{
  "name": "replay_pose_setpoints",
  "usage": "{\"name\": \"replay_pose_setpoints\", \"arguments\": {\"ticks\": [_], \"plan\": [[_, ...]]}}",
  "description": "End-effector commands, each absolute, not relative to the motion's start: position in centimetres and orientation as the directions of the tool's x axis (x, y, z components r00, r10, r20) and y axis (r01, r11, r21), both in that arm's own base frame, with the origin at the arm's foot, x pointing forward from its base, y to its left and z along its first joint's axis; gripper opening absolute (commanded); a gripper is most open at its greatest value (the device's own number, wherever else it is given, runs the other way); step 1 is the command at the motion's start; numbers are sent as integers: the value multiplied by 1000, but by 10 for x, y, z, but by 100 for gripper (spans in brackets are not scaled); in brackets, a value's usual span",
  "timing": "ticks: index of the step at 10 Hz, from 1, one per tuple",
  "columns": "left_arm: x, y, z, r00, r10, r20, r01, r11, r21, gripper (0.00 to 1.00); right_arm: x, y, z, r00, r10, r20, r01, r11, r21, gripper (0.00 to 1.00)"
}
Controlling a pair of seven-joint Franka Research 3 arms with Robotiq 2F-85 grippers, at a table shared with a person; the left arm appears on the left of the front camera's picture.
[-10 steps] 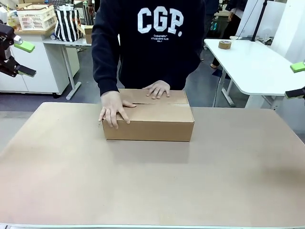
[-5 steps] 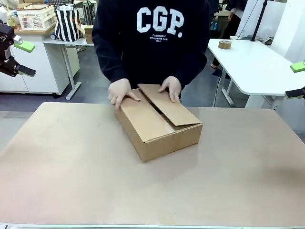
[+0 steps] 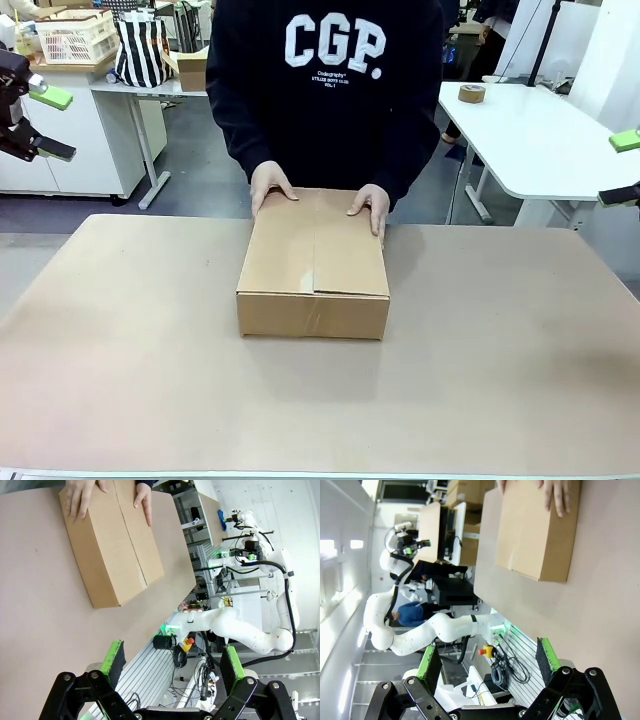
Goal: Pack the gift set into the box.
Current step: Press and hold the closed box until the human finishes sealing it.
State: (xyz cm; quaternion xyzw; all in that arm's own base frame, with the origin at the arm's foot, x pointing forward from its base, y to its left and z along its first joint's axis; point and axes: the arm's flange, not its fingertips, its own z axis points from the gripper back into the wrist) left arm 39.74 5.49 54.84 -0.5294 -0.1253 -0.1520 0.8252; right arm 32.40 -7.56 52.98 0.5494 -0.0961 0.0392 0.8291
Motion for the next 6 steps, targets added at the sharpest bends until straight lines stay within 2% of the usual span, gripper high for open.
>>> {"name": "replay_pose_setpoints", "arguments": {"ticks": [1, 6], "plan": [[395, 55, 552, 927, -128, 352, 373, 400, -837, 100, 321, -77, 531, 979, -29, 200, -172, 400, 900, 100], [395, 55, 552, 927, -128, 352, 373, 400, -837, 100, 321, -77, 531, 979, -29, 200, -172, 400, 900, 100]]}}
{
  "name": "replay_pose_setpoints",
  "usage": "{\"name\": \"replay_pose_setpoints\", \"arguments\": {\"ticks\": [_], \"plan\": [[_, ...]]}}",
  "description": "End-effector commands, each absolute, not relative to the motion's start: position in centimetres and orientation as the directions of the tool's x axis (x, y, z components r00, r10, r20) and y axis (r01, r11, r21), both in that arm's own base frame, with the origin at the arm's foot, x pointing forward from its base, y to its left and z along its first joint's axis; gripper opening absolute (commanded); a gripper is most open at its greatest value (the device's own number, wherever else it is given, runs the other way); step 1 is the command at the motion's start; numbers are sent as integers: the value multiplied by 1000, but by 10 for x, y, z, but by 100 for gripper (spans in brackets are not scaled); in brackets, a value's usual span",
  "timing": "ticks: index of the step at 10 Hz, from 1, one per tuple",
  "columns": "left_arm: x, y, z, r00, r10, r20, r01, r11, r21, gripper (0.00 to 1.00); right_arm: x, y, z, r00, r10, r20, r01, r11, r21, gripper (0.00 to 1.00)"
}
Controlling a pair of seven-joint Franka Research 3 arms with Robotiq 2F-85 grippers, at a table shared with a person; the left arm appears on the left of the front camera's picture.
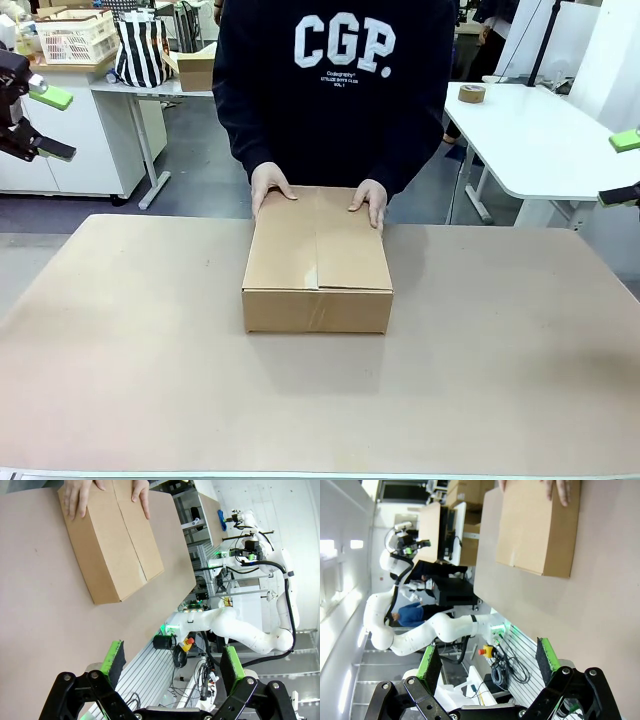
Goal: Pack the gift set into the box.
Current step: Press and hold the closed box until the human finishes sealing it.
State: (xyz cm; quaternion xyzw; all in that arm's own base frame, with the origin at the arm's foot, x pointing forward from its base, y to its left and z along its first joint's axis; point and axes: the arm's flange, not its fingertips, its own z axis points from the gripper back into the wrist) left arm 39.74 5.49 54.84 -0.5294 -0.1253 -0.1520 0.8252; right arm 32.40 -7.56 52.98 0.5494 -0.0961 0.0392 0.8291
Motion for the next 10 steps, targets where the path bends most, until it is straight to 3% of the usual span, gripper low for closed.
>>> {"name": "replay_pose_setpoints", "arguments": {"ticks": [1, 10], "plan": [[395, 55, 552, 927, -128, 352, 373, 400, -837, 100, 321, -77, 531, 979, -29, 200, -172, 400, 900, 100], [395, 55, 552, 927, -128, 352, 373, 400, -837, 100, 321, -77, 531, 979, -29, 200, -172, 400, 900, 100]]}}
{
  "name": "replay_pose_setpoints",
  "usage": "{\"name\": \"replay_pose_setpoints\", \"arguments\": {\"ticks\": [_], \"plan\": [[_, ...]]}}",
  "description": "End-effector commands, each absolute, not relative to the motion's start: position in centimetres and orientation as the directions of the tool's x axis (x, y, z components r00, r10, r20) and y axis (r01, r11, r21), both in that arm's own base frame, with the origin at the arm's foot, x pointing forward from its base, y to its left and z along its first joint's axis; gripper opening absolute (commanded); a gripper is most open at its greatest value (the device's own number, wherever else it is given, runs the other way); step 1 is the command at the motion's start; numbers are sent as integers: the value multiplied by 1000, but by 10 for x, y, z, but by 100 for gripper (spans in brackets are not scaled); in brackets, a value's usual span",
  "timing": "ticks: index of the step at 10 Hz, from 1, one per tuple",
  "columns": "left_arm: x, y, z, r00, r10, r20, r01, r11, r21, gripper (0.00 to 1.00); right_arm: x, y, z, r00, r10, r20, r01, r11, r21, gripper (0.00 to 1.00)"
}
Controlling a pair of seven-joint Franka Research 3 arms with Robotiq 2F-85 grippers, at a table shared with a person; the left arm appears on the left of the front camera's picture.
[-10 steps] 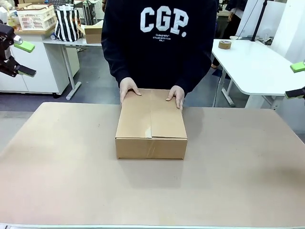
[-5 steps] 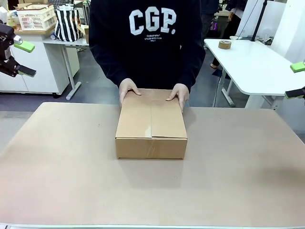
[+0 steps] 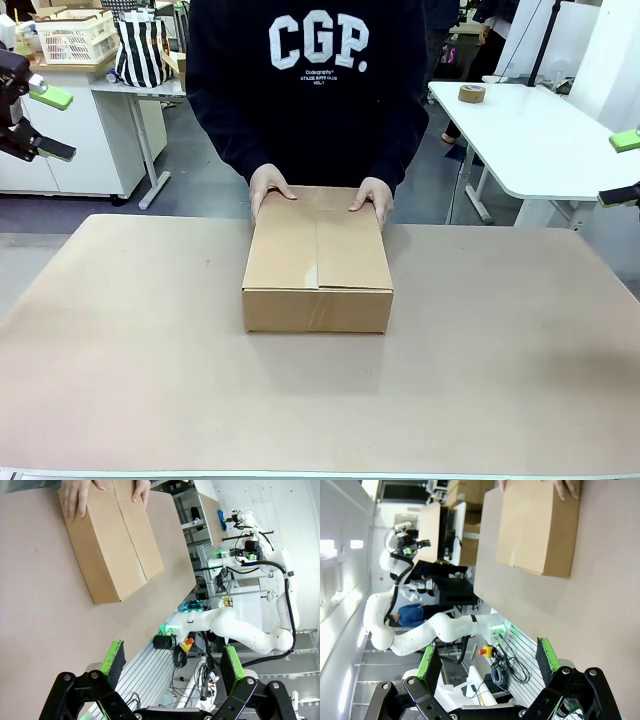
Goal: Pack the gift set into the box.
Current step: Press and hold the closed box until the human finishes sealing it.
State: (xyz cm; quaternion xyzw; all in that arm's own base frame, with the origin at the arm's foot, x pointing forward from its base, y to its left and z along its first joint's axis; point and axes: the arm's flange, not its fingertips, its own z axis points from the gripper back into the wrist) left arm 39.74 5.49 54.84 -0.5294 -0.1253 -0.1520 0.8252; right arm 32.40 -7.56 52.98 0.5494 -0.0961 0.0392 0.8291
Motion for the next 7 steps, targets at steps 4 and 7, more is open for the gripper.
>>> {"name": "replay_pose_setpoints", "arguments": {"ticks": [4, 7], "plan": [[397, 55, 548, 922, -118, 368, 383, 393, -836, 100, 324, -76, 530, 978, -41, 202, -171, 393, 903, 100], [410, -3, 561, 593, -382, 708, 800, 379, -466, 100, 359, -23, 550, 789, 127, 601, -576, 493, 652, 100]]}}
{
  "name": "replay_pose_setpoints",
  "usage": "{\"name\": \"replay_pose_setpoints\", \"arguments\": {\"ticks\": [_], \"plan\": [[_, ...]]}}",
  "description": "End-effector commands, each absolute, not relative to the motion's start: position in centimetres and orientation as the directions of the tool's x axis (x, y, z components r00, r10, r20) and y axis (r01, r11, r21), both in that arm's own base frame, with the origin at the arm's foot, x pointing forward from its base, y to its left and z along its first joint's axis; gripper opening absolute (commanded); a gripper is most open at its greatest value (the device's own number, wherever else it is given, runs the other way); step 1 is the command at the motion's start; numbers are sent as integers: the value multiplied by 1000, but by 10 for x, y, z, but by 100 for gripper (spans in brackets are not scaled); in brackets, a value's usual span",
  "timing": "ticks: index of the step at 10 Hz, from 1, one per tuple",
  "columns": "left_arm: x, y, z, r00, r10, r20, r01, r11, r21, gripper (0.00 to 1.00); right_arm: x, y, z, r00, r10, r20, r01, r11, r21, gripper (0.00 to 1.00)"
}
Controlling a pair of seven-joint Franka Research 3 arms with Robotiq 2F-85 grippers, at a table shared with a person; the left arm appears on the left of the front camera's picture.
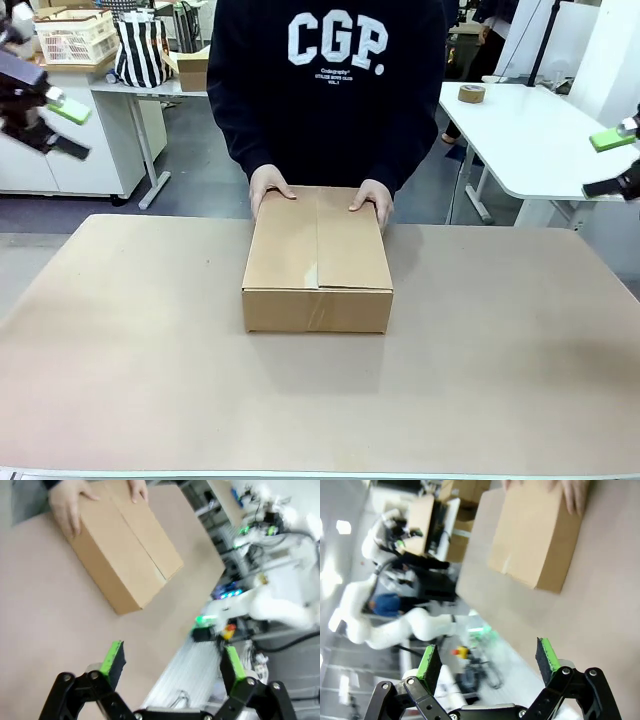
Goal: Pack the gift set into the box.
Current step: Press and hold the closed box until the human finishes sealing it.
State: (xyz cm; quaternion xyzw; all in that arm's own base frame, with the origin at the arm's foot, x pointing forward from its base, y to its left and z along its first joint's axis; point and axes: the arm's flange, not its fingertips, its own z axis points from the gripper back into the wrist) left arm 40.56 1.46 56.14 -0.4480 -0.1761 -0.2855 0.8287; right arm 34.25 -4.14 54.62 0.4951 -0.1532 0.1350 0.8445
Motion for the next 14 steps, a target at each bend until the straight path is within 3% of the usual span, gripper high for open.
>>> {"name": "replay_pose_setpoints", "arguments": {"ticks": [1, 2, 3, 4, 6, 7, 8, 9, 11, 12, 13, 14], "plan": [[416, -24, 561, 434, -434, 789, 890, 343, -301, 100, 370, 2, 555, 625, 191, 757, -744, 438, 504, 100], [419, -43, 559, 225, -499, 837, 955, 281, -89, 100, 379, 26, 554, 400, 309, 863, -900, 310, 306, 100], [418, -60, 558, 110, -490, 865, 978, 207, -7, 100, 383, 47, 551, 162, 367, 916, -976, 197, 93, 100], [418, -74, 556, 47, -456, 889, 986, 162, 31, 100, 379, 70, 553, 10, 299, 954, -992, 122, -28, 100], [415, -96, 550, -4, -470, 883, 997, 69, 41, 100, 371, 119, 556, -154, 407, 901, -940, 222, -260, 100], [415, -101, 550, 1, -463, 887, 999, 46, 23, 100, 366, 140, 553, -198, 501, 842, -925, 190, -330, 100], [419, -103, 551, 48, -438, 898, 998, 52, -28, 100, 365, 153, 546, -130, 538, 833, -978, 70, -198, 100], [417, -104, 557, -2, -497, 868, 994, 94, 56, 100, 371, 123, 571, 29, 507, 862, -972, 216, -95, 100], [417, -104, 557, -2, -497, 868, 994, 94, 56, 100, 371, 123, 571, 29, 507, 862, -972, 216, -95, 100], [417, -104, 557, -2, -497, 868, 994, 94, 56, 100, 366, 138, 566, -48, 532, 845, -975, 157, -155, 100], [417, -103, 554, 10, -484, 875, 996, 83, 35, 100, 382, 155, 556, -162, 423, 891, -981, 29, -192, 100], [422, -130, 532, -110, -441, 891, 993, -91, 78, 100, 400, 169, 536, -194, 344, 919, -980, -27, -196, 100]]}}
